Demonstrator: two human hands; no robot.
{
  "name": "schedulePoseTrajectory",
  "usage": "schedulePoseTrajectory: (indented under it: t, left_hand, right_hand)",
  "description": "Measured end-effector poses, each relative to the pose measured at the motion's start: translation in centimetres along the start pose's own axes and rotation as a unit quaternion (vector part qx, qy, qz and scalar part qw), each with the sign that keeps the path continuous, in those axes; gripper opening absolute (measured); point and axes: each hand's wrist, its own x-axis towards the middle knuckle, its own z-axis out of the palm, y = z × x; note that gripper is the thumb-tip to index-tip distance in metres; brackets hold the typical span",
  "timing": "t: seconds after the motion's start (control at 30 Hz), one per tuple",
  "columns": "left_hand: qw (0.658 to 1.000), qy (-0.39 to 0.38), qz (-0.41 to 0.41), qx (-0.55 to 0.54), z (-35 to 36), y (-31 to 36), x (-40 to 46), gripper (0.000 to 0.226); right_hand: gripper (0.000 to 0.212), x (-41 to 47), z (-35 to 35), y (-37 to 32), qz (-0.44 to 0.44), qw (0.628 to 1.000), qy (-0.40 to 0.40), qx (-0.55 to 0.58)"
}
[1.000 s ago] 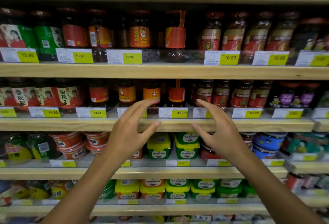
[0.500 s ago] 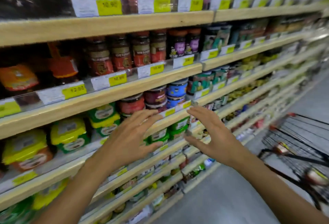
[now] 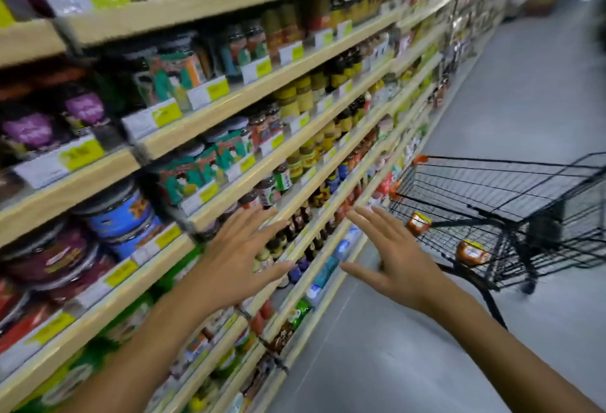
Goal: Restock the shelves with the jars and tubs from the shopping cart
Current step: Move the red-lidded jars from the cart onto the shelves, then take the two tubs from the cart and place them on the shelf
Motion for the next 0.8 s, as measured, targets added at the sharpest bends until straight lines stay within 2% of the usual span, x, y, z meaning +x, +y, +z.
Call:
schedulePoseTrajectory:
  t: [0.1, 0.27, 0.5, 0.8]
  left_hand:
    - [0.999, -0.02, 0.027, -0.02, 2.0, 3.0, 6.1, 0.08]
    - [0.992, -0.057, 0.099, -0.049, 5.9, 8.5, 14.1, 0.082]
    - [0.974, -0.075, 0.201, -0.074, 11.1, 13.3, 24.9, 0.083]
    - [0.946, -0.09, 0.28, -0.135, 15.6, 15.8, 40.4, 0.088]
  right_hand:
    - [0.089, -1.4, -2.3, 4.7, 0.058, 0.998, 0.018, -0.001]
    - [0.084, -5.4, -6.0, 11.2, 0.148, 0.988, 0.04, -0.013]
    - [0.082, -9.1, -9.6, 18.4, 0.25, 0.964, 0.065, -0.055]
    - [0.084, -3.8, -12.2, 27.8, 0.309, 0.941, 0.093, -0.097]
